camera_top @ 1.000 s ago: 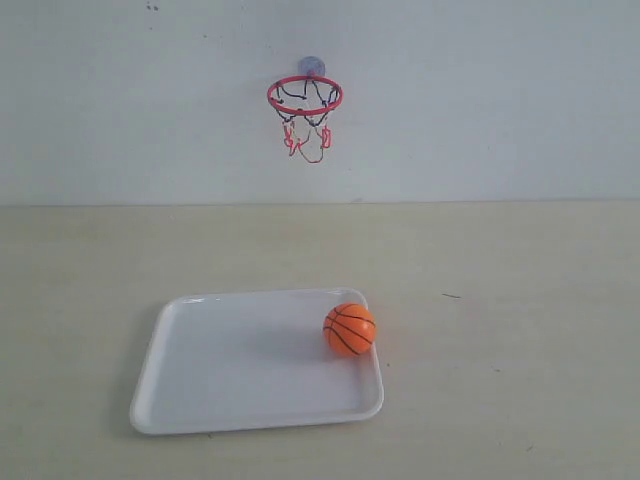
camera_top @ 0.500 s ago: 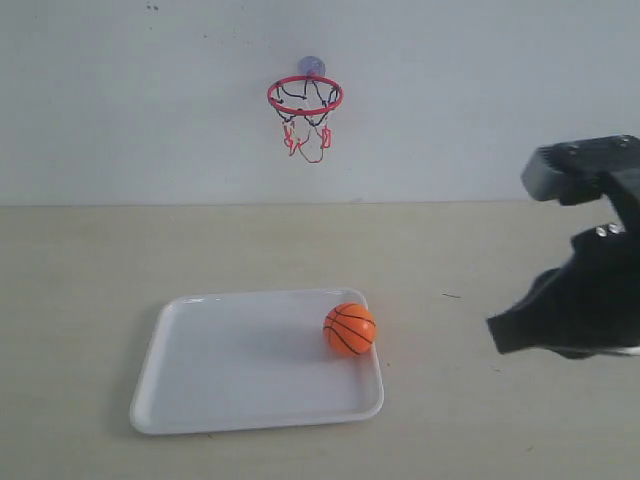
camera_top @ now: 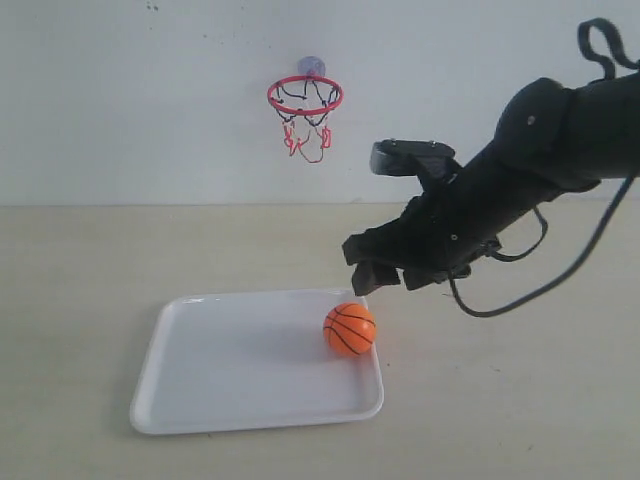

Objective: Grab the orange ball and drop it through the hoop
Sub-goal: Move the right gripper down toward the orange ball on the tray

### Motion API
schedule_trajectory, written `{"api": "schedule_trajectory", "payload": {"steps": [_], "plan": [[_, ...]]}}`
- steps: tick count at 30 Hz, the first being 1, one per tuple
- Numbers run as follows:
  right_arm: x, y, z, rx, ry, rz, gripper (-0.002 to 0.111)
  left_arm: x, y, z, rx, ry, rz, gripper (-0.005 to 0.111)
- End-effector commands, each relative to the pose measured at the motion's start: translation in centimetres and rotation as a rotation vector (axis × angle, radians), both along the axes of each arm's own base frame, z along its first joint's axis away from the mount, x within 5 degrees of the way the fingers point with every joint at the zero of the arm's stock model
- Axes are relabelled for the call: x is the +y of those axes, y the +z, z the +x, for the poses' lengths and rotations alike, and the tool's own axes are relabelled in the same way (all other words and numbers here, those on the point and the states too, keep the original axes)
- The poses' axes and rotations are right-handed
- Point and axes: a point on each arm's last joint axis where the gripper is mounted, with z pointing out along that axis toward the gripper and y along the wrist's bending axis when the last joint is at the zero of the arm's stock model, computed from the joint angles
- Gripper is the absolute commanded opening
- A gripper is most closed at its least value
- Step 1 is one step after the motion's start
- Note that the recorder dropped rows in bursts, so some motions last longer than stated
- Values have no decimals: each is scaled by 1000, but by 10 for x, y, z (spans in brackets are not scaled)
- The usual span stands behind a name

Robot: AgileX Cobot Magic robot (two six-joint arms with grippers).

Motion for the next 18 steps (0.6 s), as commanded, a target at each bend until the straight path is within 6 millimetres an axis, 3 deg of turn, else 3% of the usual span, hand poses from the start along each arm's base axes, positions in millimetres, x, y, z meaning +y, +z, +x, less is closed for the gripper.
{"api": "schedule_trajectory", "payload": {"steps": [1, 5, 15, 18], "plan": [[12, -11, 20, 37, 2, 24, 63, 0, 2, 0, -13, 3, -5, 4], [21, -24, 27, 53, 17, 16, 64, 0, 2, 0, -13, 3, -5, 4], [50, -44, 23, -17, 98, -25, 64, 0, 2, 0, -13, 3, -5, 4], [51, -47, 23, -25, 105, -36, 70, 0, 2, 0, -13, 3, -5, 4]]}}
